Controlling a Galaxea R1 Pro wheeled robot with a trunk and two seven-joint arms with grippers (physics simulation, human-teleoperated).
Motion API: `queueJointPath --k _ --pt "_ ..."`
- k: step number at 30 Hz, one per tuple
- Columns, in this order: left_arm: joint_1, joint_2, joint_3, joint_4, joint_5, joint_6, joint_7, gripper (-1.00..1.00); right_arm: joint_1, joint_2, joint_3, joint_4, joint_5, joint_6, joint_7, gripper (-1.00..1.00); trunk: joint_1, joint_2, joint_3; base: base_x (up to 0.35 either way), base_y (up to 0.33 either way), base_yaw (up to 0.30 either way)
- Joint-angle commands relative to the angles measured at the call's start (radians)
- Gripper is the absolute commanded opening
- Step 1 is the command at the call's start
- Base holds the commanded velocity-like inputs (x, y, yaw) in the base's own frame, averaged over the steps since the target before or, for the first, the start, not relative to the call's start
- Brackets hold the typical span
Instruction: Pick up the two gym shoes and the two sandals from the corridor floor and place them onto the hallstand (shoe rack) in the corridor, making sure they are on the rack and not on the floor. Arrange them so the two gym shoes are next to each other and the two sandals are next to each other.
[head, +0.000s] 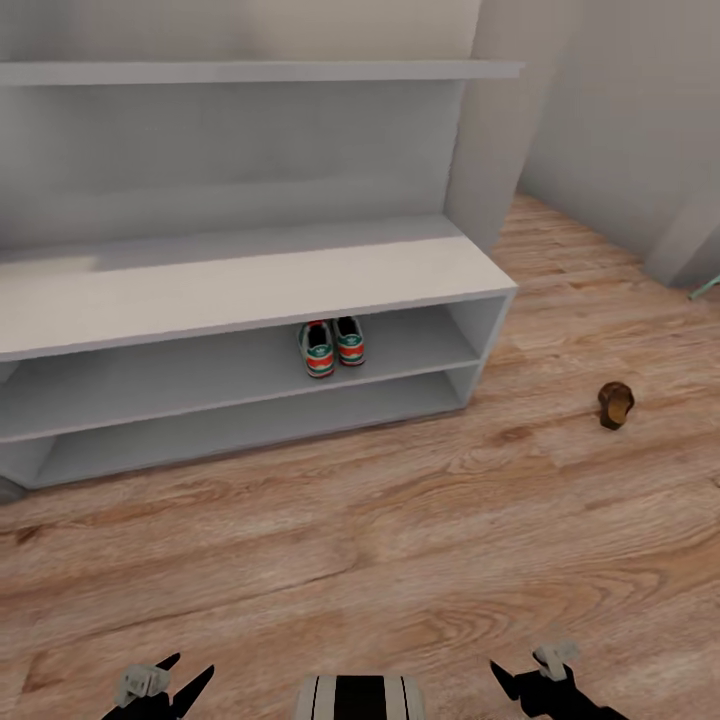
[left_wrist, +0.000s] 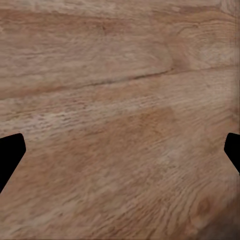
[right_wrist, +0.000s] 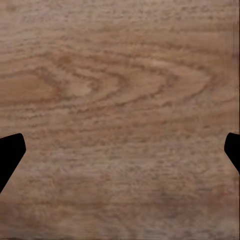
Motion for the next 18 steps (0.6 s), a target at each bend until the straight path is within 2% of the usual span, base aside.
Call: queueJointPath --k 1,11,18 --pt "0.000 0.000 0.002 0.001 0.002 -0.004 -0.004 1.00 0.000 0.000 -0.008 0.001 -0.001 -0.002 0.005 1.00 0.000 0.000 -0.001 0.000 0.000 -0.299" --pt "0.000 0.000 0.002 0.001 0.001 -0.004 -0.004 1.00 0.014 -0.008 -0.008 0.001 -0.020 -0.006 0.005 1.00 -0.005 0.002 0.038 0.000 0.000 -0.300" --pt "0.000 0.000 0.002 0.002 0.001 -0.004 -0.003 1.00 0.020 -0.010 -0.008 0.001 -0.040 -0.009 0.005 1.00 -0.005 0.002 0.038 0.000 0.000 -0.300"
